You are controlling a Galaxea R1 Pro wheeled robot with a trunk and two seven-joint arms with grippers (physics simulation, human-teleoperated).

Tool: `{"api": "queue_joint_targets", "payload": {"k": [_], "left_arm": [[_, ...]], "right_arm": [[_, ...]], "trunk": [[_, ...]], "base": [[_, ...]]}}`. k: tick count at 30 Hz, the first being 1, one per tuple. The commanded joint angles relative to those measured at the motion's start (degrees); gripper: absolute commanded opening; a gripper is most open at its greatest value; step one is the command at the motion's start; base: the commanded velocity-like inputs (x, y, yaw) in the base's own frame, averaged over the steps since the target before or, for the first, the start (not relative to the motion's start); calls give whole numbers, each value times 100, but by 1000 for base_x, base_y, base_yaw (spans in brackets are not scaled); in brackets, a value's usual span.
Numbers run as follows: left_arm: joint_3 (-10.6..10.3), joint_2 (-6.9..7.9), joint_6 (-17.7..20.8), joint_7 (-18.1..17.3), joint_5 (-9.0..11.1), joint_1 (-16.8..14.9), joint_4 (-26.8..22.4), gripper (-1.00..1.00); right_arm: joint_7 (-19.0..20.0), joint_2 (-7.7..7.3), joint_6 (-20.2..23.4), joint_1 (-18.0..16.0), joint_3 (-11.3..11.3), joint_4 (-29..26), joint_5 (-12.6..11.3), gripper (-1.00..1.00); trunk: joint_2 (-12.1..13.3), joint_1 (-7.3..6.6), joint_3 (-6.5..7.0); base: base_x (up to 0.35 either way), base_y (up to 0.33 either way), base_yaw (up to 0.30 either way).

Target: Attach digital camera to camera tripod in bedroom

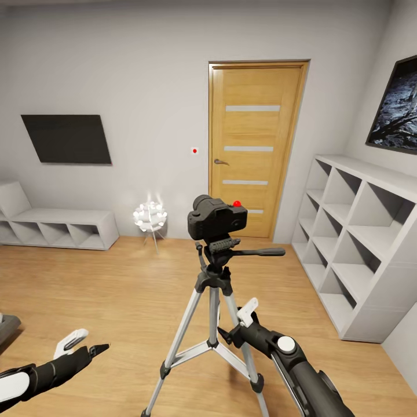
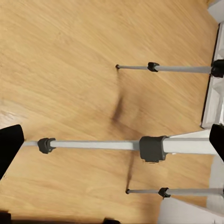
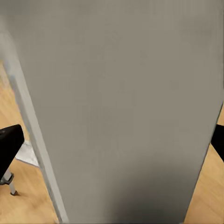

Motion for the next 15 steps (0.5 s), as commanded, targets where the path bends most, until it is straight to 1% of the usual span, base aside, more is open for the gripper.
{"api": "queue_joint_targets", "payload": {"k": [1,4,5,10,15], "left_arm": [[-44,-13,-38,-36,60,-14,14,100],[-41,-78,-39,-35,61,7,101,100],[-38,-205,-34,-40,62,29,277,100],[-41,-237,-32,-37,62,33,315,100],[-42,-237,-32,-40,62,33,321,100]], "right_arm": [[16,-2,27,-2,4,-15,37,100],[16,-1,26,1,5,-24,37,100],[17,-8,23,5,-5,-32,37,100],[17,-7,23,5,-29,-33,37,100],[20,-9,23,5,-44,-38,37,100]], "trunk": [[-14,4,-14],[-14,4,-14],[-14,4,-14],[-14,4,-14],[-14,4,-14]], "base": [[0,0,0],[0,0,0],[0,0,0],[-2,-7,0],[-82,-102,0]]}}
